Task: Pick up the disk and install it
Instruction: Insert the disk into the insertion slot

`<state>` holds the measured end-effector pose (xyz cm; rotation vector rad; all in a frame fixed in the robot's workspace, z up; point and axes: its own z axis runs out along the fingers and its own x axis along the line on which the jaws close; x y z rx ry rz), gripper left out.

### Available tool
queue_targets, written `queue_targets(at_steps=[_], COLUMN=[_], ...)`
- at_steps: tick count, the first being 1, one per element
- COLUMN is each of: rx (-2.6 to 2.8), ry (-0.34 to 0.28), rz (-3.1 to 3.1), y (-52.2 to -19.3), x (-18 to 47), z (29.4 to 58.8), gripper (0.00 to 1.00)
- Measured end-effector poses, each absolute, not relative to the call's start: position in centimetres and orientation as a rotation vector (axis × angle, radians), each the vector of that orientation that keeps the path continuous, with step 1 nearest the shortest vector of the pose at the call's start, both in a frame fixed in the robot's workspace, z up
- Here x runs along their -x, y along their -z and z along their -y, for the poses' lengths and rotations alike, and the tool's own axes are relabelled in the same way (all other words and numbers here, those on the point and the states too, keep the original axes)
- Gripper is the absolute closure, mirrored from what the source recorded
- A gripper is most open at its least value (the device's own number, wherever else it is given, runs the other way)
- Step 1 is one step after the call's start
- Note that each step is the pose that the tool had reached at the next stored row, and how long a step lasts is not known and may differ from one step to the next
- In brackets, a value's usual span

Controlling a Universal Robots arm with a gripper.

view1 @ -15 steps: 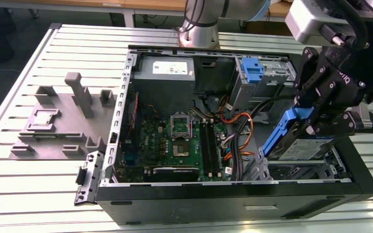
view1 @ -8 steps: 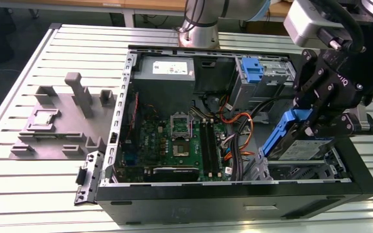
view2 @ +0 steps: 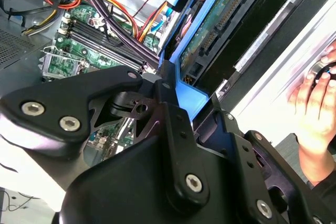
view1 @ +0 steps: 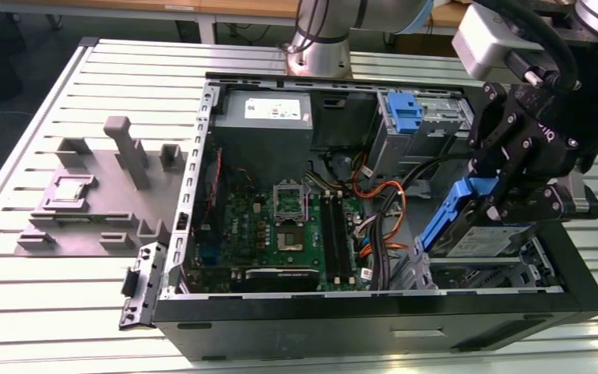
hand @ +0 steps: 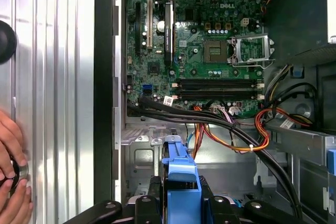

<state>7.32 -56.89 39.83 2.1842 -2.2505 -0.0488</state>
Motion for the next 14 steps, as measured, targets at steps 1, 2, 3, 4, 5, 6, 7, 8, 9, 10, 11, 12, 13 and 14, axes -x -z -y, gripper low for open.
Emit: queue_targets(at_steps=[1, 2, 3, 4, 5, 6, 7, 8, 9, 10, 11, 12, 13, 14], rx=[-2.184, -2.184, -2.184, -2.184, -2.184, -2.184, -2.184, -2.184, -2.184, -2.184, -2.184, -2.184, -2.184, -2.184], ry=[0.049, 0.049, 0.049, 0.049, 0.049, 0.049, 0.049, 0.049, 0.049, 0.049, 0.049, 0.049, 0.049, 0.049], rz=[2.251, 2.251, 2.251, 2.251, 2.250, 2.250, 2.251, 2.251, 2.251, 2.250, 2.251, 2.250, 2.251, 2.251], y=[-39.79, -39.76, -39.73, -39.70, -39.66, -39.63, -39.59, -39.55, -39.52, -39.48, -39.44, -39.40, -39.35, -39.31], x=[-7.32, -7.32, -7.32, -7.32, -7.32, -7.32, -7.32, -7.32, -7.32, -7.32, -7.32, -7.32, -7.31, -7.31], z=[56.89, 56.89, 56.89, 56.89, 56.89, 56.89, 56.89, 56.89, 56.89, 56.89, 56.89, 56.89, 56.89, 56.89], gripper=[0.64, 0.64, 0.64, 0.64, 0.64, 0.64, 0.64, 0.64, 0.64, 0.64, 0.64, 0.64, 0.64, 0.64])
